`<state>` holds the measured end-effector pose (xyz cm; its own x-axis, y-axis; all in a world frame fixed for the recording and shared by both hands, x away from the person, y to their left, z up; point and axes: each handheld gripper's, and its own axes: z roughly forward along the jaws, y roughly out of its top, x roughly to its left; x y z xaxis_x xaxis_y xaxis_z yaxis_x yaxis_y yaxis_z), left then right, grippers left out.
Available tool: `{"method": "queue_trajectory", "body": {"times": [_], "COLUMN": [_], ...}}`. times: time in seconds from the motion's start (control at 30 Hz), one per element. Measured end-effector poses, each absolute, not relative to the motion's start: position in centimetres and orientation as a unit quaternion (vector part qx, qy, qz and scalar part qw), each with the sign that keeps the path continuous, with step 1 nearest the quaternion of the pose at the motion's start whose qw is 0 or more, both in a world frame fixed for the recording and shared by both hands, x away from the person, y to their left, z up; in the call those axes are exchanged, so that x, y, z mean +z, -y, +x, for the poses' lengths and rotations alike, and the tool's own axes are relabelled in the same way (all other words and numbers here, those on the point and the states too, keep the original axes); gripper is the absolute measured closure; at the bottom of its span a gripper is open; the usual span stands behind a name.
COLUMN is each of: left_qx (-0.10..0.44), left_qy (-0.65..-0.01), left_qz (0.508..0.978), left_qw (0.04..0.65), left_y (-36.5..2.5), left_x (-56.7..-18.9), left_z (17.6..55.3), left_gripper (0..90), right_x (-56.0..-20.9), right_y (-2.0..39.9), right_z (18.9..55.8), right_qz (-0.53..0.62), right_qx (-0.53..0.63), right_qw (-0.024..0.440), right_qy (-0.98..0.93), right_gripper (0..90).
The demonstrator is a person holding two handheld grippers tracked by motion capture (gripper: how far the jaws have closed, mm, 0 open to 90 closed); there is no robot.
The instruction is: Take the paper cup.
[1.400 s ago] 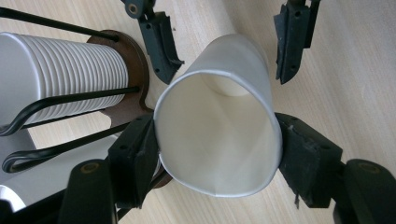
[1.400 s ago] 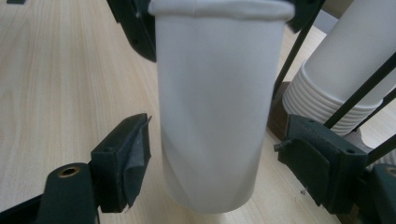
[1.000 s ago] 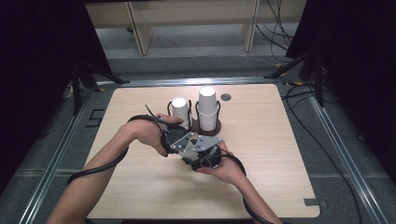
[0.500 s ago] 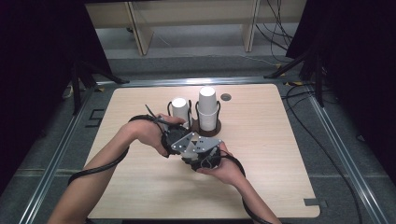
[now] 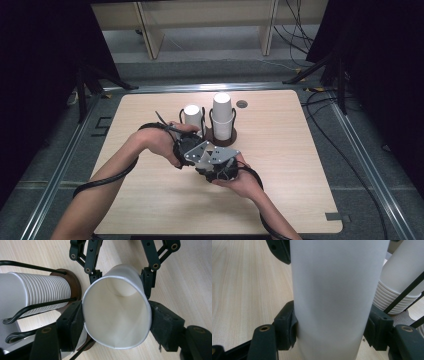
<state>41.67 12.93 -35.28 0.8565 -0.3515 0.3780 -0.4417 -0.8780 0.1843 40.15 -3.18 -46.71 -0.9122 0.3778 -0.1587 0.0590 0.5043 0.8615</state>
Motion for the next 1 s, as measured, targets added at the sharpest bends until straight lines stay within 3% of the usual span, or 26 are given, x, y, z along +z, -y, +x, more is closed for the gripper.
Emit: {"method": "queue_trajectory", "body": {"times": [0.3, 0.57, 0.7, 1.0], "left_qx": [0.167, 0.197, 0.200, 0.226], "left_qy": [0.177, 0.164, 0.113, 0.012], "left_qz": [0.953, 0.933, 0.915, 0.878], "left_qw": [0.182, 0.254, 0.330, 0.421], "left_y": [-13.4, -14.9, -16.5, -20.6], "left_x": [-35.3, -34.6, -35.0, -36.8], "left_z": [41.8, 41.9, 41.6, 41.0], "left_gripper": [16.7, 11.4, 9.8, 9.3], "right_x": [-47.0, -47.1, -47.1, -47.2], "right_y": [3.6, 4.6, 5.3, 7.0], "right_z": [40.3, 40.2, 40.2, 39.9], "right_qz": [0.112, 0.130, 0.148, 0.186], "right_qx": [0.485, 0.501, 0.514, 0.543], "right_qw": [0.191, 0.195, 0.198, 0.203], "right_qy": [-0.846, -0.833, -0.821, -0.794], "right_gripper": [36.2, 36.0, 35.9, 35.7]}}
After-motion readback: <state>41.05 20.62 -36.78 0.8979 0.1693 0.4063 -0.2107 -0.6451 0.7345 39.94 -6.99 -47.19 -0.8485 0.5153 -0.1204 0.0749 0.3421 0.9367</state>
